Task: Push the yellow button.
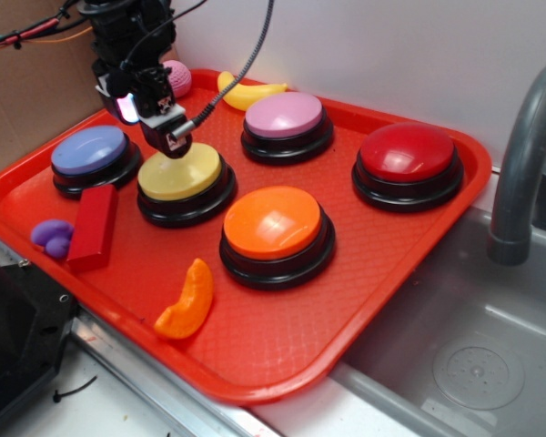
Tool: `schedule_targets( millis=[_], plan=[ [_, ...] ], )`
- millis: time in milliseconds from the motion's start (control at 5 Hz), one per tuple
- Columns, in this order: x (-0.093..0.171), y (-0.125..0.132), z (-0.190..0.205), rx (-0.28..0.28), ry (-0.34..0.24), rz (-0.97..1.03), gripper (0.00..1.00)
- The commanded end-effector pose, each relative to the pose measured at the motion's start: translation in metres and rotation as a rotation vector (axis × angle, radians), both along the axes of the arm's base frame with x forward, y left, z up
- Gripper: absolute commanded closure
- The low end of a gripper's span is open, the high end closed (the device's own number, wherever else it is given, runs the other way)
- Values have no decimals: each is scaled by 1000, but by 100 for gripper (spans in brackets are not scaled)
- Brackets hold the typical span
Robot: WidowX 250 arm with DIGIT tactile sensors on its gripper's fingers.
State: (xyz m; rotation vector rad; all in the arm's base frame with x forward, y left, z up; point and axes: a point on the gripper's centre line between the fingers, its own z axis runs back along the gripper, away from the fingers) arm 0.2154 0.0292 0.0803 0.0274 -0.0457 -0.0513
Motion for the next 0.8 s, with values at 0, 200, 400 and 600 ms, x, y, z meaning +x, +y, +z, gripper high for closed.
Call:
schedule_targets(
  millis=[0,200,400,600],
  plan=[
    [10,1,23,-9,-41,55,0],
    [8,3,27,-25,-26,66,0],
    [7,4,32,-22,-32,84,0],
    [7,4,36,-9,-30,91,0]
  ],
)
